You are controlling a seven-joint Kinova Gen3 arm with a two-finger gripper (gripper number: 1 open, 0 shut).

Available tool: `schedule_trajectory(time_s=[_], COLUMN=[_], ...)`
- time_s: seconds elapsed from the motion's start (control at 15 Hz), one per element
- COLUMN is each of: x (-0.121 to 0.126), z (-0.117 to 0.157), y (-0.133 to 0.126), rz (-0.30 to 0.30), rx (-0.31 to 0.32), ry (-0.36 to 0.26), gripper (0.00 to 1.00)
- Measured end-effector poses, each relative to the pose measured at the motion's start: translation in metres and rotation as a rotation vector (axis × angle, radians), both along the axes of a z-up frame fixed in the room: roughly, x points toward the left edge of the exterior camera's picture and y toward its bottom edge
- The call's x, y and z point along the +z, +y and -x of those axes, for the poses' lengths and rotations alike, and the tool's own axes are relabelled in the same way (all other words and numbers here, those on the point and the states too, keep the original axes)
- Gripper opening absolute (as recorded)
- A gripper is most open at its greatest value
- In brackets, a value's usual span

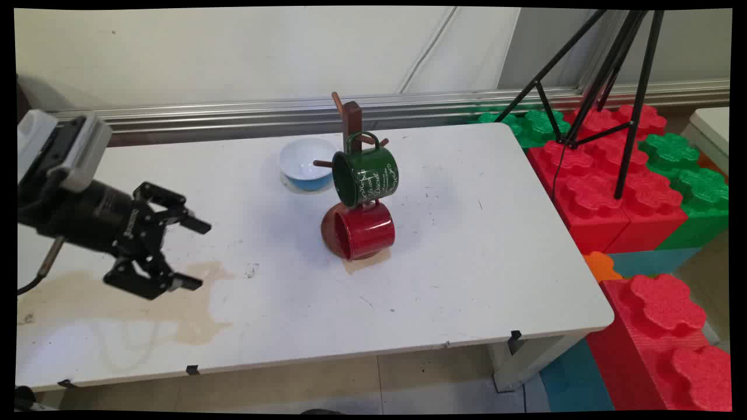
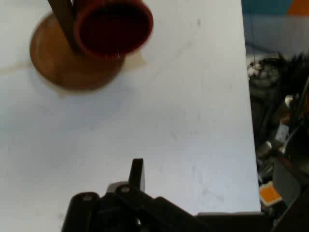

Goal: Pick up the green mug from the rack

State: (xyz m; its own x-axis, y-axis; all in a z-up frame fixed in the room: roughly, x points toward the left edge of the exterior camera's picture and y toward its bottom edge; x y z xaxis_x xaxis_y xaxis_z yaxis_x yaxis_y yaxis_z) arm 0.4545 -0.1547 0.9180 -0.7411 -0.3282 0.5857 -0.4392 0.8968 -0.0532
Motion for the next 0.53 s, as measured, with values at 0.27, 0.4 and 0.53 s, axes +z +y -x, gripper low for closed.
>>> schedule_trajectory(time_s=[0.27, 0.4, 0.53], x=[0.006, 0.007, 0.007], z=[0.018, 0.028, 0.036], y=[-0.011, -0.016, -0.019], rz=[0.016, 0.025, 0.034], rx=[0.048, 0.071, 0.087], ry=[0.088, 0.131, 0.162], gripper=[1.0, 1.0, 1.0])
